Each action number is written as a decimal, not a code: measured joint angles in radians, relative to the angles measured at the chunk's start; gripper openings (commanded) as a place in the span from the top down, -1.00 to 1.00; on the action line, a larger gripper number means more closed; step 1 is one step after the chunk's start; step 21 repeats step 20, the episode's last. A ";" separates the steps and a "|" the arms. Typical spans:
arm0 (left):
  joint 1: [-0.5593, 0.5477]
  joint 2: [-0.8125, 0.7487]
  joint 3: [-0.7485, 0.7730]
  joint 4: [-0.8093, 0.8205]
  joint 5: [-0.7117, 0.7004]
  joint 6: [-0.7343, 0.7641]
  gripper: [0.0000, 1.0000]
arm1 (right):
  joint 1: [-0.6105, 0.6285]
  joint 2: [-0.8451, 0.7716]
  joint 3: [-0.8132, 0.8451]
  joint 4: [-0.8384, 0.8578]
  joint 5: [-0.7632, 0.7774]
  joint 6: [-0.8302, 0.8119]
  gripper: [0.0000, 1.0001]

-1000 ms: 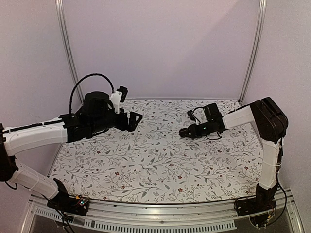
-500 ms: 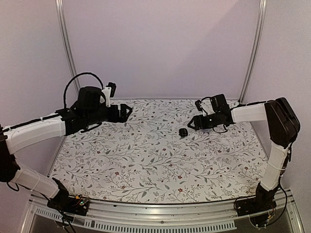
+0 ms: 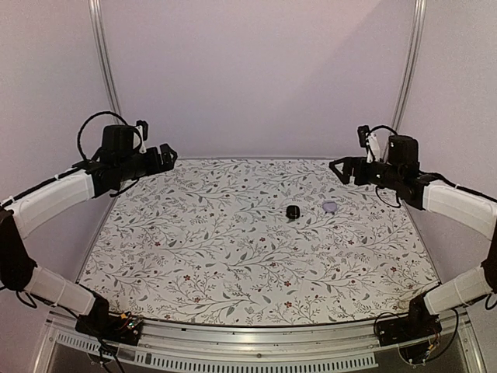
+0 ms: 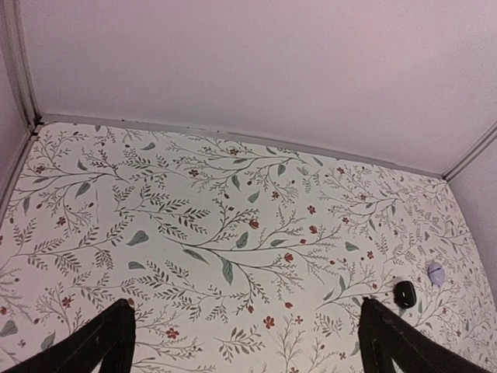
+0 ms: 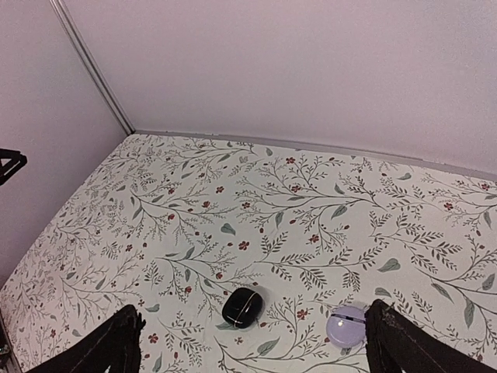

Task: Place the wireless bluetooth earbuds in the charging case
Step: Reset both arms

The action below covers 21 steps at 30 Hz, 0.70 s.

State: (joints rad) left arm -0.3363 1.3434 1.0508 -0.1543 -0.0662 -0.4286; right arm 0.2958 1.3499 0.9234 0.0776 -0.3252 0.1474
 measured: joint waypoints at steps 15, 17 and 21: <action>0.046 -0.056 -0.292 0.047 -0.009 -0.089 -0.99 | -0.007 -0.153 -0.423 0.249 0.019 0.107 -0.98; 0.046 -0.056 -0.296 0.058 -0.009 -0.089 -0.99 | -0.007 -0.153 -0.427 0.272 0.016 0.112 -0.98; 0.046 -0.056 -0.296 0.077 -0.009 -0.089 -0.99 | -0.007 -0.153 -0.427 0.306 0.012 0.118 -0.98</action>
